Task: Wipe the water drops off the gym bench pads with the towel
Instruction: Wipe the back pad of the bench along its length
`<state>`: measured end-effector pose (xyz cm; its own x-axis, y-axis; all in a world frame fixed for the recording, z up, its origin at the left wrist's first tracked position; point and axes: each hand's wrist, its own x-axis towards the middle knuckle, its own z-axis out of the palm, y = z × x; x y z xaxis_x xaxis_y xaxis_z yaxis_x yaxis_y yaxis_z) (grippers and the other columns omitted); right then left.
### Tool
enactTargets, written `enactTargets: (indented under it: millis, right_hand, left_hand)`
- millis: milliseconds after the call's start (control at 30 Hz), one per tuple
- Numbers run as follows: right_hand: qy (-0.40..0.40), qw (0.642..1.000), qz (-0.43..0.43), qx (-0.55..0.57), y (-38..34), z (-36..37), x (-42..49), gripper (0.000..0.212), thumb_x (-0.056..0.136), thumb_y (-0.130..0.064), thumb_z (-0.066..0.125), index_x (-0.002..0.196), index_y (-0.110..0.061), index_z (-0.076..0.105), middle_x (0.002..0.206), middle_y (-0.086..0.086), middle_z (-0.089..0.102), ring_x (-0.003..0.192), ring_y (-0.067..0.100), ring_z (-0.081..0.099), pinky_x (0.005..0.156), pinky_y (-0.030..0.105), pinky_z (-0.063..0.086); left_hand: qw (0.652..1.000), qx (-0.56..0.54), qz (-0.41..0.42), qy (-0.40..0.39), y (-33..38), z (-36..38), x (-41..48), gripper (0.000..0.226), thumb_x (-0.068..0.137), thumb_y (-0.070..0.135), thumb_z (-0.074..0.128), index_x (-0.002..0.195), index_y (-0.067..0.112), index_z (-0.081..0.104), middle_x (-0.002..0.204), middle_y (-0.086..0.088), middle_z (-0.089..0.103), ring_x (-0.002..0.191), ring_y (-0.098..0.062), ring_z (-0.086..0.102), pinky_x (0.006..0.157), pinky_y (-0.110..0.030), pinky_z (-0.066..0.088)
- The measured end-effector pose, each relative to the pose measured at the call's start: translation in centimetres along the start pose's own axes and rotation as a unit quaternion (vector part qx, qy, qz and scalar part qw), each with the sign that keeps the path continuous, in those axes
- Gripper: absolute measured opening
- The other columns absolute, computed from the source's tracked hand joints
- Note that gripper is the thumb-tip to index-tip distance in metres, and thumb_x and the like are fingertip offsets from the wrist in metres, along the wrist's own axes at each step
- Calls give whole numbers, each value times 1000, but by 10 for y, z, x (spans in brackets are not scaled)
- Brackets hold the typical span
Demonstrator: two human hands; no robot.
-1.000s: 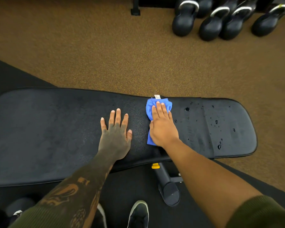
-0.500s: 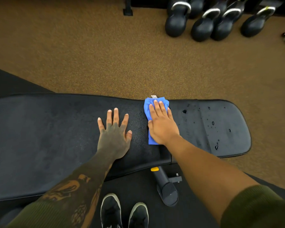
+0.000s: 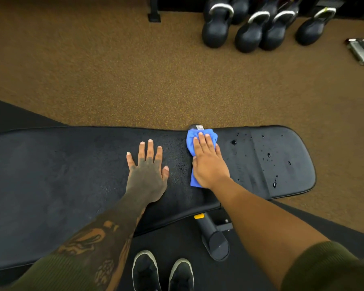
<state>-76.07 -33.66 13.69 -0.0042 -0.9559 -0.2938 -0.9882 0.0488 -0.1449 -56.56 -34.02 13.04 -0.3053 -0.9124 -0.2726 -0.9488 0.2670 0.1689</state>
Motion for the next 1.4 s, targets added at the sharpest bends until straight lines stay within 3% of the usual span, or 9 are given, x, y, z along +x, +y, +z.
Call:
enactTargets:
  millis: [100, 333, 500, 700, 767, 900, 1000, 1133, 1400]
  right_hand:
    - [2, 1000, 5, 9, -15, 0, 11, 59, 102, -28, 22, 153, -11, -2, 162, 7, -11, 148, 24, -15, 120, 44, -4]
    - [-19, 995, -101, 11, -10, 19, -41, 70, 88, -35, 1, 153, -9, 5, 163, 5, -1, 147, 17, -14, 121, 42, 0]
    - [-18, 993, -77, 93, 8, 8, -40, 61, 91, -8, 22, 152, -3, 13, 162, 10, 4, 149, 24, -5, 121, 41, 6]
    - [105, 972, 13, 209, 42, -38, -21, 55, 93, -2, 33, 148, 2, 26, 159, 17, 15, 149, 28, 9, 119, 29, 7]
    - [77, 980, 18, 180, 58, -42, -12, 54, 96, -3, 36, 149, -1, 25, 160, 14, 15, 149, 25, 9, 119, 31, 10]
    - [8, 1000, -16, 0, 74, -23, -11, 58, 98, -36, 17, 152, -17, 22, 163, 8, 6, 149, 26, -5, 120, 48, -3]
    - [53, 999, -8, 1, 79, -17, -9, 57, 100, -38, 13, 154, -19, 10, 163, 7, -7, 148, 25, -14, 119, 48, -5]
    - [15, 1000, -25, -10, 82, -8, -3, 59, 102, -36, 20, 154, -16, -2, 162, 9, -13, 147, 27, -17, 120, 47, -3]
    - [23, 998, -54, -16, 103, -4, -7, 63, 100, -45, 22, 154, -24, -1, 162, 6, -14, 148, 24, -17, 120, 47, -4]
  left_hand:
    - [1000, 5, 1, -3, -1, 2, 0, 65, 99, 45, 19, 153, 17, -2, 162, -10, -12, 149, -29, -15, 117, -62, 0]
    - [1000, -10, -9, -9, 4, -3, -1, 65, 99, 45, 20, 154, 16, 1, 163, -10, -10, 149, -29, -12, 116, -64, 2]
    - [1000, -20, -7, -4, 22, -4, -4, 64, 99, 44, 20, 154, 15, 5, 163, -11, -6, 150, -28, -10, 116, -64, 1]
    - [999, -34, 13, 10, 45, -8, 4, 61, 100, 43, 20, 154, 19, 5, 163, -9, -6, 149, -27, -11, 117, -62, 1]
    - [999, -29, 13, 13, 52, -9, 6, 61, 100, 43, 19, 154, 20, 5, 163, -10, -6, 149, -27, -12, 117, -63, 0]
    - [1000, -11, 8, 8, 63, -5, 9, 59, 100, 42, 19, 154, 21, 7, 163, -10, -6, 149, -28, -13, 116, -63, -1]
    - [1000, 0, 9, 18, 73, 0, 12, 59, 100, 41, 18, 154, 20, 7, 163, -10, -7, 149, -27, -13, 117, -62, -2]
    - [1000, 0, 12, 17, 93, 14, 19, 60, 100, 40, 19, 154, 20, 3, 163, -10, -9, 149, -27, -14, 117, -60, -1]
    - [999, 20, -29, 23, 113, 23, 27, 63, 99, 46, 20, 153, 27, -6, 162, -13, -14, 148, -33, -15, 114, -66, -3]
